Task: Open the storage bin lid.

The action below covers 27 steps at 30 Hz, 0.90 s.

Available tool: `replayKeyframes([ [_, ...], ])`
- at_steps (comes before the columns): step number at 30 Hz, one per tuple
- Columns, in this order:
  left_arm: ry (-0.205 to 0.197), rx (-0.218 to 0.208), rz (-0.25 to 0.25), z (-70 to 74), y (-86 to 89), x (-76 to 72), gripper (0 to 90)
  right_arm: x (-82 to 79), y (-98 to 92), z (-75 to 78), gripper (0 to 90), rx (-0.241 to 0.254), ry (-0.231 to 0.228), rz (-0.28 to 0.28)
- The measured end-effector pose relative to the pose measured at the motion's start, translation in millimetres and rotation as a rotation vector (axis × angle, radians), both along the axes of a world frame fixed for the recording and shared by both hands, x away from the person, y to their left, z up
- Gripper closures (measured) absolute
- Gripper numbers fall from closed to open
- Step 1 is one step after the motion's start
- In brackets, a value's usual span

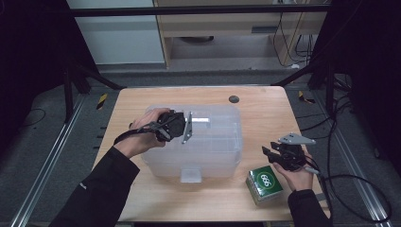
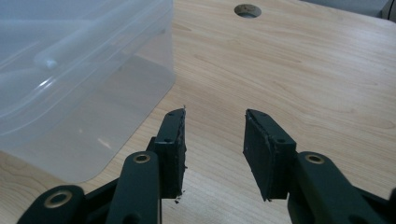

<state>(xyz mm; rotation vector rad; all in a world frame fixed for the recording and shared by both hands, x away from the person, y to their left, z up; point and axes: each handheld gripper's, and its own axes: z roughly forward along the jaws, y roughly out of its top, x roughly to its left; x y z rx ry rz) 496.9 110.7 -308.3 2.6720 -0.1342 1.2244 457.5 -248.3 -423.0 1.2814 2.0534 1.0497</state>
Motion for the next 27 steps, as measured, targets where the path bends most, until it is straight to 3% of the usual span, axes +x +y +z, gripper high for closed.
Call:
replayKeyframes([
  [7, 0.000, -0.003, 0.003, 0.5, -0.5, -0.1, 73.9, -5.3, 5.6, 10.9, 66.5, 0.020, -0.012, 0.030],
  [15, 0.005, -0.005, 0.006, 1.7, -0.4, 0.6, 73.9, -7.7, 10.9, 14.8, 76.9, 0.000, 0.012, 0.060],
  [21, 0.012, -0.013, 0.011, 3.4, 0.2, 2.0, 73.6, -7.0, 11.5, 15.4, 83.5, 0.027, 0.049, 0.111],
  [27, -0.001, -0.035, 0.018, 4.4, 0.5, 3.6, 73.4, -8.9, 13.1, 16.6, 87.9, 0.031, 0.046, 0.130],
])
